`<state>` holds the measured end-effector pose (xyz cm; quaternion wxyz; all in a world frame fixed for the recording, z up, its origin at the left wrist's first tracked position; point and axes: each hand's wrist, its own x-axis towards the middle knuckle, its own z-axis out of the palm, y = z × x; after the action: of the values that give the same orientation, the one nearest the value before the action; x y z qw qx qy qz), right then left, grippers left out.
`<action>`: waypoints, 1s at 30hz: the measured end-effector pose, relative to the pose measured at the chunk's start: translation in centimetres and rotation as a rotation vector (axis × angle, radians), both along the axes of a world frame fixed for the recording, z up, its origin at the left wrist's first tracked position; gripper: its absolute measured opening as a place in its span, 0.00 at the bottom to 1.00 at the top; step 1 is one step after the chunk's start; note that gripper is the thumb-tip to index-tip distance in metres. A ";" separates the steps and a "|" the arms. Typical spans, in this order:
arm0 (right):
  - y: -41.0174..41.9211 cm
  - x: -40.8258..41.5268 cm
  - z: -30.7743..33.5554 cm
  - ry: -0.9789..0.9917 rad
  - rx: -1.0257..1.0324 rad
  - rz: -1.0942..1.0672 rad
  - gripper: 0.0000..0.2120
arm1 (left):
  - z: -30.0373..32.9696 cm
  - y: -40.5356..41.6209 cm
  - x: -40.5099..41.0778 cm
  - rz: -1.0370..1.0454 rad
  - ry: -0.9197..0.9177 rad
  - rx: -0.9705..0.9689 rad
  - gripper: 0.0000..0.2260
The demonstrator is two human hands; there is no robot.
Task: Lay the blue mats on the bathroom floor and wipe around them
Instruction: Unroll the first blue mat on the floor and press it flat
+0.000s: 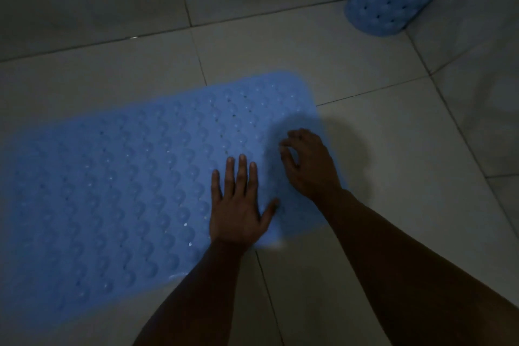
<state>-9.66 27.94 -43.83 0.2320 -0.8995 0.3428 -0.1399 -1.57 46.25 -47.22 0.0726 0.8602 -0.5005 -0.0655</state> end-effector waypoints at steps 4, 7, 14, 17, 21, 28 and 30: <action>0.4 -1.4 -0.5 -0.043 -0.043 -0.029 0.12 | 0.2 -0.3 0.2 0.009 0.002 -0.017 0.39; 1.2 -2.4 -1.5 -0.063 -0.098 0.019 0.09 | 0.1 -0.1 -0.2 0.008 0.000 -0.029 0.37; 0.4 -2.0 -0.4 -0.003 -0.076 0.084 0.10 | 0.8 -1.0 0.2 0.085 0.072 -0.049 0.30; 0.3 -1.7 1.2 0.036 -0.081 0.100 0.14 | 3.6 -2.3 1.9 0.153 0.110 -0.156 0.23; 2.8 -1.8 -0.8 0.324 -0.076 0.222 0.30 | 5.3 -2.9 3.7 0.103 0.008 -0.122 0.25; 5.2 -2.7 -3.1 0.342 -0.211 0.185 0.35 | 2.3 -1.7 3.5 0.041 -0.028 -0.065 0.27; 5.1 -2.6 -3.3 0.313 -0.224 0.173 0.36 | 1.6 -1.9 3.9 0.041 -0.040 -0.066 0.27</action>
<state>-12.24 33.00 -47.15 0.0855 -0.9565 0.2785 -0.0153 2.37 44.39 -45.65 0.0920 0.8684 -0.4863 -0.0301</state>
